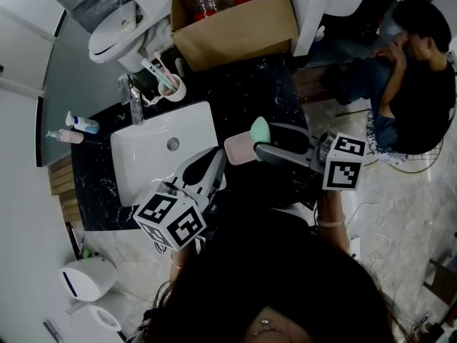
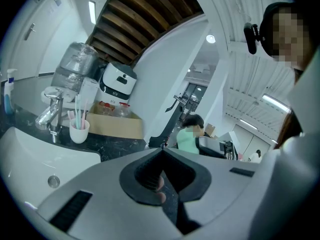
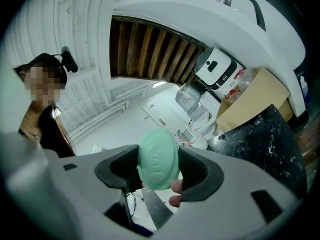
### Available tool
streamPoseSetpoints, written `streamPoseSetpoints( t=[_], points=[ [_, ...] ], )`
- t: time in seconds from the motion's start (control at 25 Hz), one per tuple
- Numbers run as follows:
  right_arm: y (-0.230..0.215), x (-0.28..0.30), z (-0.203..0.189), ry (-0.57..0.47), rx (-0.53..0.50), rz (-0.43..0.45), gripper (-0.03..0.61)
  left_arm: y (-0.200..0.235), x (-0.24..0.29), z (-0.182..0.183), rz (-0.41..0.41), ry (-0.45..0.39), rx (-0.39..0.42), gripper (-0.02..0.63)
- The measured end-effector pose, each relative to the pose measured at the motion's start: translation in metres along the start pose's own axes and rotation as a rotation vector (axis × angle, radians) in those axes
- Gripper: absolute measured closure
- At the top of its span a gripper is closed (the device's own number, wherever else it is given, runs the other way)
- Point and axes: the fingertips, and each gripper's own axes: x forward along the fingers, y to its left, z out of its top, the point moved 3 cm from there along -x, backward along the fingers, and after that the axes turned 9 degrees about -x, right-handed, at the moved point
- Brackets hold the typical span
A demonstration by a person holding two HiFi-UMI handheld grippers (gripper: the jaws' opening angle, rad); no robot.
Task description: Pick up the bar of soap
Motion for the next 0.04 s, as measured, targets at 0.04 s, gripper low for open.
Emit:
streamPoseSetpoints(
  t=[0.04],
  points=[
    [0.0003, 0.0007, 0.0, 0.0, 0.0, 0.001, 0.322, 0.0005, -0.0003, 0.0003, 0.0, 0.0, -0.001, 0.609]
  ],
)
